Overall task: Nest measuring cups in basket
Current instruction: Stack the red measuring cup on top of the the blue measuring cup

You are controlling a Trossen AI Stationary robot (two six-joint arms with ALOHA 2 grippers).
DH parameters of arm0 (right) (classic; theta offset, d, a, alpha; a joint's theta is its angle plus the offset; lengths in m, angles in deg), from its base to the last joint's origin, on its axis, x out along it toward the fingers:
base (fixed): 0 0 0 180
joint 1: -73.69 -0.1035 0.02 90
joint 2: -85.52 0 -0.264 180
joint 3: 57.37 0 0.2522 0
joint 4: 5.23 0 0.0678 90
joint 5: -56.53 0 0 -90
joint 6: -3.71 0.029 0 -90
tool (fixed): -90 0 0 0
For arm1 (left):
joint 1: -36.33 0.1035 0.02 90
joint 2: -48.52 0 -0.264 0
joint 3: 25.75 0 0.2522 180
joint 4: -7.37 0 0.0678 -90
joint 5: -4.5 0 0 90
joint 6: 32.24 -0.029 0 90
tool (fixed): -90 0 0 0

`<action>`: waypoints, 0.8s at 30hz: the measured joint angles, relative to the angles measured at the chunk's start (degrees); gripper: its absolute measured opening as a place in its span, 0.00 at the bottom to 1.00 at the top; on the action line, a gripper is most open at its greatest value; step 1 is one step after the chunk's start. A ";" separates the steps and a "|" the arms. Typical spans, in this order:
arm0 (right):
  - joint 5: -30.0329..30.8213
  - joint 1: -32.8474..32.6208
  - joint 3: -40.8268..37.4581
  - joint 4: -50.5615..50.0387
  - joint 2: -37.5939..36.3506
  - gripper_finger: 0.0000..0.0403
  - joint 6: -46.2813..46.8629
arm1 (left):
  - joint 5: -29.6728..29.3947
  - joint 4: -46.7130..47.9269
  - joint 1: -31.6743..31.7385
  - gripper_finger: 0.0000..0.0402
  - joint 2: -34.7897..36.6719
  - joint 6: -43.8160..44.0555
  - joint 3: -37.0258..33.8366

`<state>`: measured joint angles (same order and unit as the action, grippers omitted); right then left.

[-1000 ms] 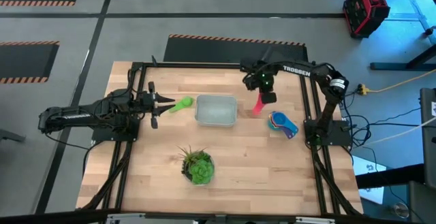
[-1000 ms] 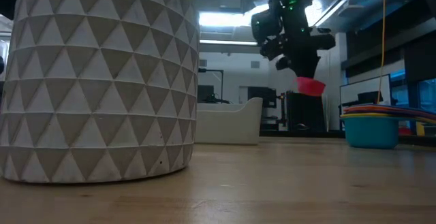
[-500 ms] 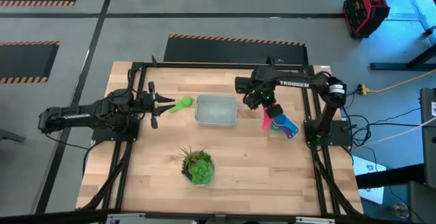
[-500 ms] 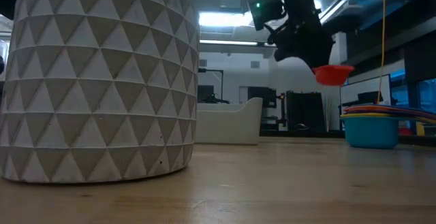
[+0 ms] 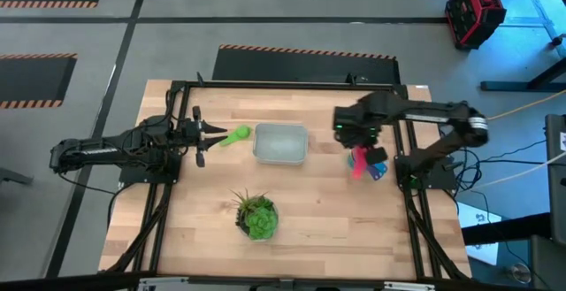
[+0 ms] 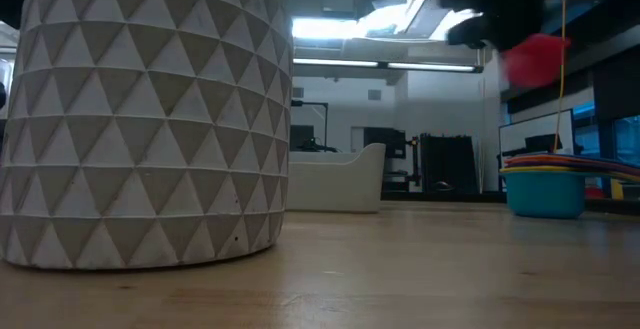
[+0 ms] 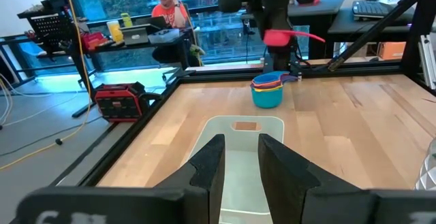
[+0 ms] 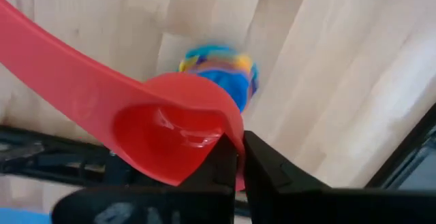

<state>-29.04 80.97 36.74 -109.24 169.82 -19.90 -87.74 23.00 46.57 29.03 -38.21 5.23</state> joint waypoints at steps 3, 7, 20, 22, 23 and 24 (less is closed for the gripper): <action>0.30 0.00 -5.67 0.08 -6.08 0.03 0.70 | 0.00 -0.02 0.02 0.21 0.00 -0.13 0.00; 3.42 0.00 -10.96 0.77 -11.21 0.05 -5.28 | 0.00 -0.17 0.00 0.21 0.00 -0.16 0.00; 5.18 0.04 -19.93 11.53 -12.59 0.06 -44.67 | 0.00 -0.19 0.00 0.21 0.00 -0.07 -0.01; 5.18 0.04 -20.56 14.93 -12.51 0.06 -46.33 | 0.00 -0.19 0.00 0.21 0.02 -0.07 -0.02; 5.20 0.03 -20.70 16.55 -12.44 0.06 -47.20 | 0.00 -0.19 0.00 0.21 0.00 -0.07 0.00; 5.18 0.04 -20.71 17.93 -12.34 0.06 -47.78 | 0.00 -0.19 0.00 0.21 0.00 -0.05 0.00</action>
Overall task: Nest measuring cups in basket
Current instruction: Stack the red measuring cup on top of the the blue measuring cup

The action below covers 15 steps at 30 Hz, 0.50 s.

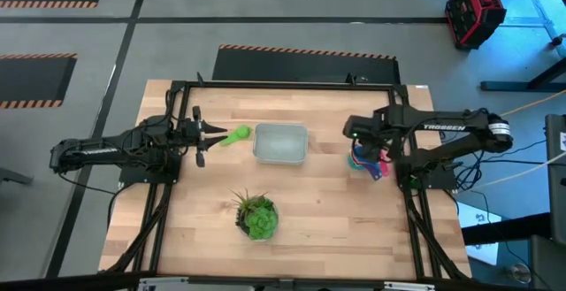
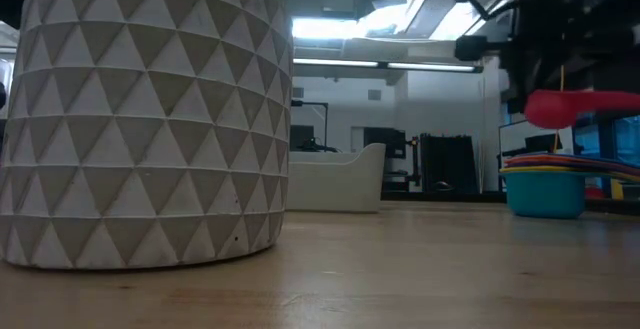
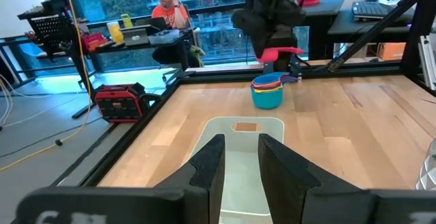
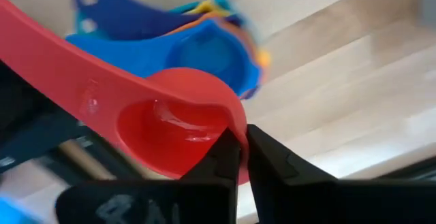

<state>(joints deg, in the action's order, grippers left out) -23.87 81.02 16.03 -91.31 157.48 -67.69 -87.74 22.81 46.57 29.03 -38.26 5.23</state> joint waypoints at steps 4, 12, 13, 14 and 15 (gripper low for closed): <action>0.00 0.00 0.00 4.23 0.48 0.05 -2.64 | 0.00 0.00 0.00 0.21 0.01 0.01 0.00; -0.04 0.00 -0.02 3.44 3.57 0.06 -2.52 | 0.00 0.02 0.00 0.21 0.02 0.00 0.00; -0.04 0.00 -0.02 3.46 4.06 0.06 -2.58 | 0.00 0.02 0.00 0.21 0.00 0.00 0.00; -0.04 -0.01 -0.02 3.44 4.59 0.05 -2.58 | 0.00 0.02 0.00 0.21 0.00 0.00 0.00; -0.07 0.00 -0.02 3.46 5.22 0.05 -2.39 | 0.00 0.02 -0.02 0.21 0.00 0.00 0.00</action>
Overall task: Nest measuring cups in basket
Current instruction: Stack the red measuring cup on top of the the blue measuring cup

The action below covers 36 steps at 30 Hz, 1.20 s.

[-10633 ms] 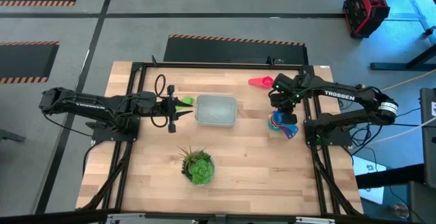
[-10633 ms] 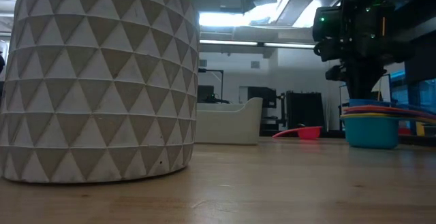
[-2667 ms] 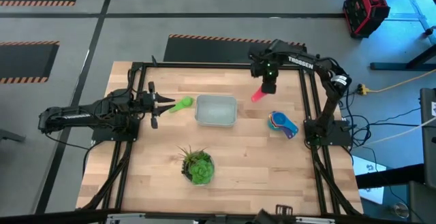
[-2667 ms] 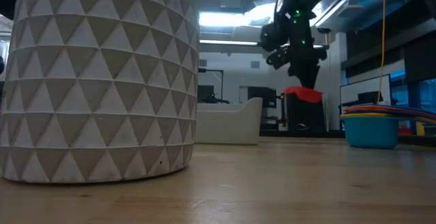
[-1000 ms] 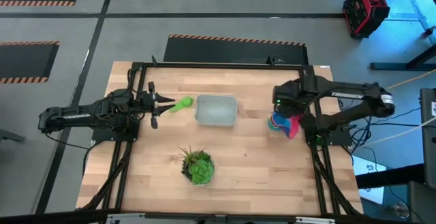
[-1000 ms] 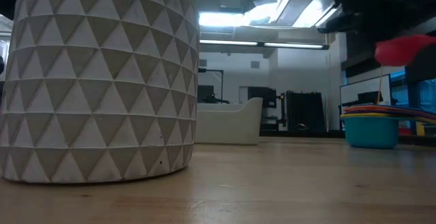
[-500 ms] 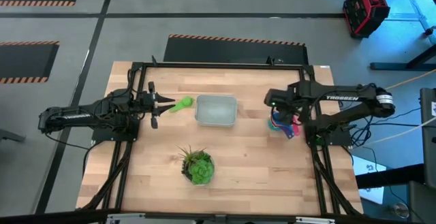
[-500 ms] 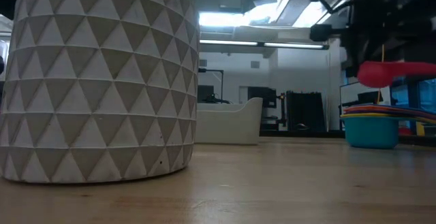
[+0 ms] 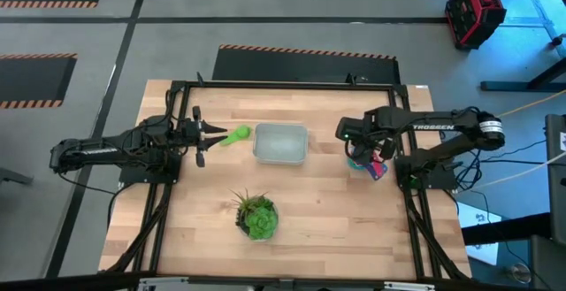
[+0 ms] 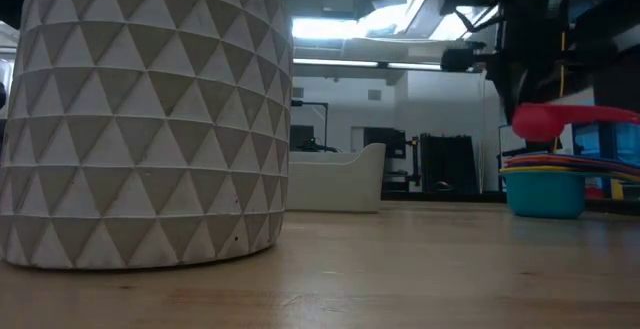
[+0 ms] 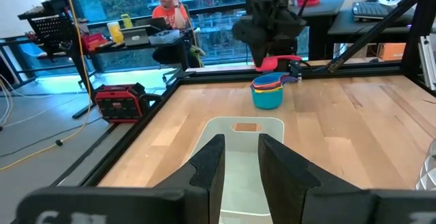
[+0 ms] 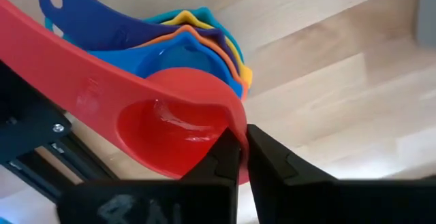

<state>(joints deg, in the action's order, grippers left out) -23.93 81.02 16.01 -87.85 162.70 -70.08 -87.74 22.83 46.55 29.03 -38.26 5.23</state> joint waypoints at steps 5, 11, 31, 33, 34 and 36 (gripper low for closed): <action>0.03 0.00 0.02 -0.02 2.76 0.06 1.52 | 0.00 0.00 0.00 0.21 0.00 0.00 -0.01; 4.01 0.13 0.00 -0.02 5.01 0.07 1.56 | 0.00 0.02 0.00 0.21 0.00 0.00 -0.01; -3.59 0.49 0.00 -1.50 6.40 0.07 8.89 | 0.00 0.04 -0.02 0.21 0.00 -0.07 0.00; -3.63 0.31 0.00 -1.53 6.40 0.07 8.93 | 0.00 0.04 -0.02 0.21 0.00 -0.08 0.00; -3.61 0.33 0.00 -1.52 6.40 0.07 8.92 | 0.00 0.05 -0.02 0.21 0.00 -0.10 0.00; -3.59 0.35 0.00 -1.52 6.40 0.07 8.92 | 0.00 0.04 -0.02 0.21 0.00 -0.11 0.00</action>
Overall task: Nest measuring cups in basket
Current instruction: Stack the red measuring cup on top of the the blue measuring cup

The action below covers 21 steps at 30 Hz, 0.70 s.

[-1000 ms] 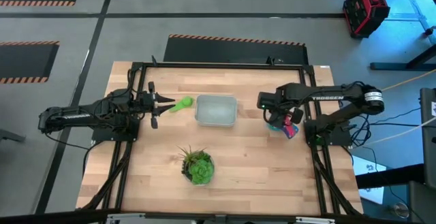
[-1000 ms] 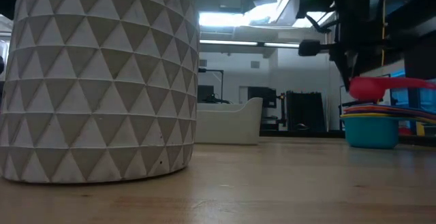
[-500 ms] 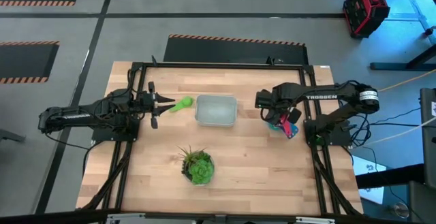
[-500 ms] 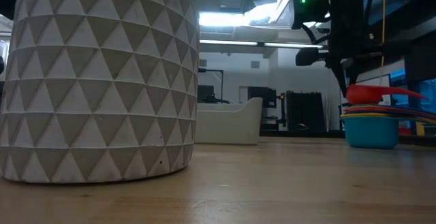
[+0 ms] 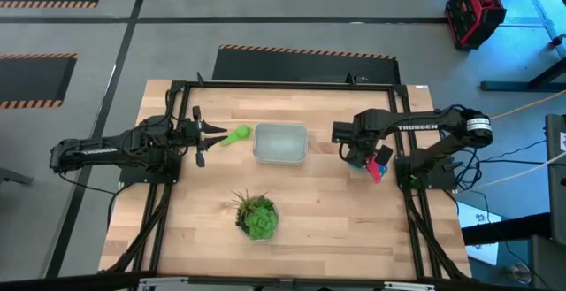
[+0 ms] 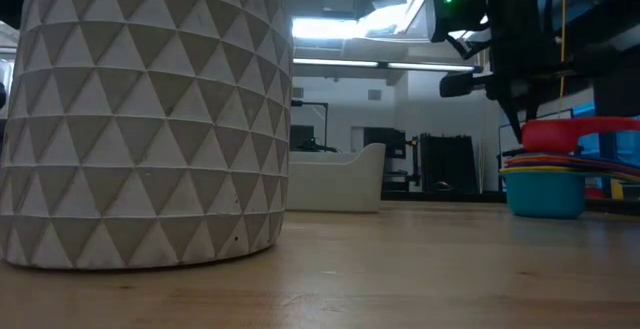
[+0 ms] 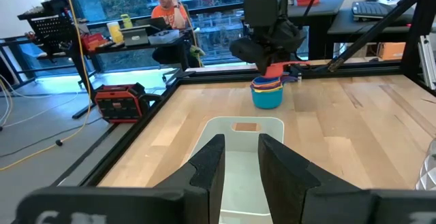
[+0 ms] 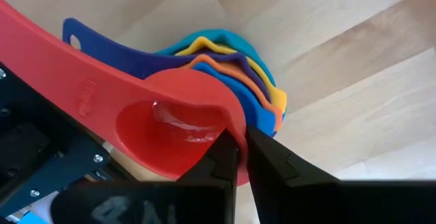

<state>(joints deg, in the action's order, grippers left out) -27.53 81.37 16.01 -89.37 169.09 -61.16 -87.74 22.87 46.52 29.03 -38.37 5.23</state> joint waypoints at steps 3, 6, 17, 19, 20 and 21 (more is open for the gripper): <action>0.01 0.00 0.00 0.01 0.00 0.07 0.00 | 0.00 0.00 0.00 0.21 0.00 -0.02 0.00; 0.01 0.00 0.00 0.00 -0.01 0.07 -0.02 | 0.00 0.02 0.00 0.21 0.00 -0.02 0.00; 0.01 0.32 0.00 0.01 -0.04 0.07 -0.09 | 0.00 0.01 0.00 0.21 0.00 -0.04 0.00; 0.03 0.68 0.00 0.01 -0.04 0.07 -0.09 | 0.00 0.02 0.00 0.21 0.02 -0.06 -0.02; 0.01 0.92 0.00 0.01 -0.04 0.07 -0.09 | 0.00 0.02 0.00 0.21 0.00 -0.04 0.00; 0.01 1.14 0.00 0.01 -0.04 0.07 -0.09 | 0.00 0.00 0.00 0.21 0.00 -0.06 0.00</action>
<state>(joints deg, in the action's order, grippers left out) -27.52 82.51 16.01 -89.36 169.05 -61.24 -87.74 22.87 46.53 29.03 -38.43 5.23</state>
